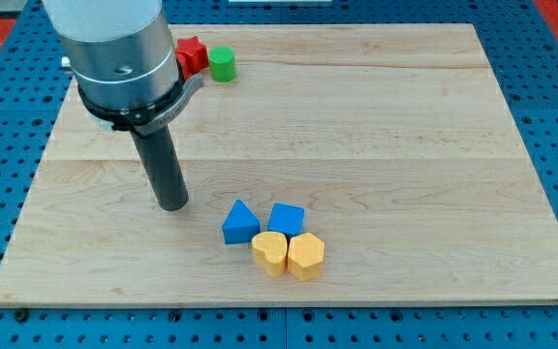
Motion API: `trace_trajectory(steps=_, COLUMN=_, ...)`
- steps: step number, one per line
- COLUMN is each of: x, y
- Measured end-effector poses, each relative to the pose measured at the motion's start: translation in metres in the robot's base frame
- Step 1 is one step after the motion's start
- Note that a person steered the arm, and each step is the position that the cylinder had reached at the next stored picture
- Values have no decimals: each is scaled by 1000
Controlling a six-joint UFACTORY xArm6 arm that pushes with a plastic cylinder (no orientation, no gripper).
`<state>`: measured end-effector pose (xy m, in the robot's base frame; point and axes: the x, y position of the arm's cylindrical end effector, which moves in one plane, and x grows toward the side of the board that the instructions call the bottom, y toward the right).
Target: Move your arm to the center left
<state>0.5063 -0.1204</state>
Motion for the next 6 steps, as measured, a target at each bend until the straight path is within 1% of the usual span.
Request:
trace_trajectory(steps=2, x=2, y=-2)
trace_trajectory(steps=4, x=-69, y=-138)
trace_trajectory(steps=5, x=-113, y=-154)
trace_trajectory(steps=6, x=-143, y=-162)
